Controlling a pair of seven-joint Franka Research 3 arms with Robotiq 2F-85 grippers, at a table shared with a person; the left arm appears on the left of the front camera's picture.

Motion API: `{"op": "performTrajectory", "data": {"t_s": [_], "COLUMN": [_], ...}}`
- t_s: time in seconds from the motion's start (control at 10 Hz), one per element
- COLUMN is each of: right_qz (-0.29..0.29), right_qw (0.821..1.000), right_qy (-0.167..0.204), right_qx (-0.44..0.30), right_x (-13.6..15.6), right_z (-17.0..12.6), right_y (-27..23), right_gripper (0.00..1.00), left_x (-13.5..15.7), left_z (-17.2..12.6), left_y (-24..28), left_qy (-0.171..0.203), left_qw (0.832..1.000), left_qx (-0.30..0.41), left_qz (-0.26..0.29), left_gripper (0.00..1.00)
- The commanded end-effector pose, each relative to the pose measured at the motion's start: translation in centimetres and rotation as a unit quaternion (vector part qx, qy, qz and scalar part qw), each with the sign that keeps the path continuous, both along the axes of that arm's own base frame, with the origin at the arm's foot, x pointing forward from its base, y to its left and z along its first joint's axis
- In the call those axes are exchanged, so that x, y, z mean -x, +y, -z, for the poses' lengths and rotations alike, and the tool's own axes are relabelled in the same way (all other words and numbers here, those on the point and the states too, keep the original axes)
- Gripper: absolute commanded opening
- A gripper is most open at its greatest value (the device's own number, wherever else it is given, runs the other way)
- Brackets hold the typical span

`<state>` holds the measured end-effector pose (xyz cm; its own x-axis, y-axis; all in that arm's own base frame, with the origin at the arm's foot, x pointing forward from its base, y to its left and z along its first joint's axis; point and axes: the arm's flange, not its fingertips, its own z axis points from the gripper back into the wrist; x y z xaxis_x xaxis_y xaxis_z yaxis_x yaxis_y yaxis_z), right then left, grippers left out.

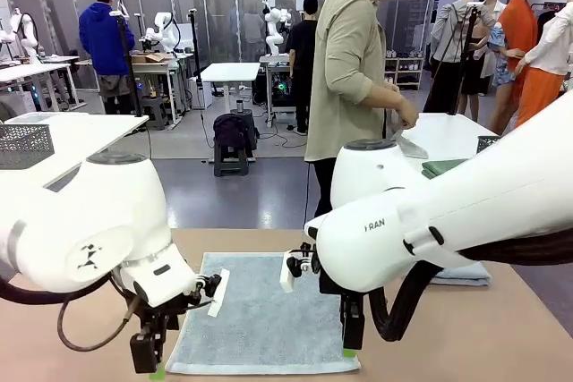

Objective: Fold the towels and place them in the basket.
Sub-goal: When a person lays out a Towel with hook on the table, fold it in half twice.

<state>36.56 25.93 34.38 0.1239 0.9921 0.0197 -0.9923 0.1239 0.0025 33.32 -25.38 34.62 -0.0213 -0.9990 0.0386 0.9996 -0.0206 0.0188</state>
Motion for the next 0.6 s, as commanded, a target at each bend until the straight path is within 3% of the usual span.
{"op": "performTrajectory", "data": {"t_s": [0.0, 0.5], "right_qz": [0.015, -0.021], "right_qw": [1.0, 0.999], "right_qy": [0.001, 0.028], "right_qx": [0.002, 0.018], "right_x": [-0.1, 0.9], "right_z": [1.7, 3.6], "right_y": [0.4, 0.3], "right_gripper": [1.0, 1.0], "left_x": [-0.1, -0.4], "left_z": [1.8, 3.9], "left_y": [-0.7, -0.6], "left_qy": [-0.011, -0.009], "left_qw": [1.0, 1.0], "left_qx": [0.008, 0.003], "left_qz": [-0.012, -0.013], "left_gripper": [1.0, 1.0]}}
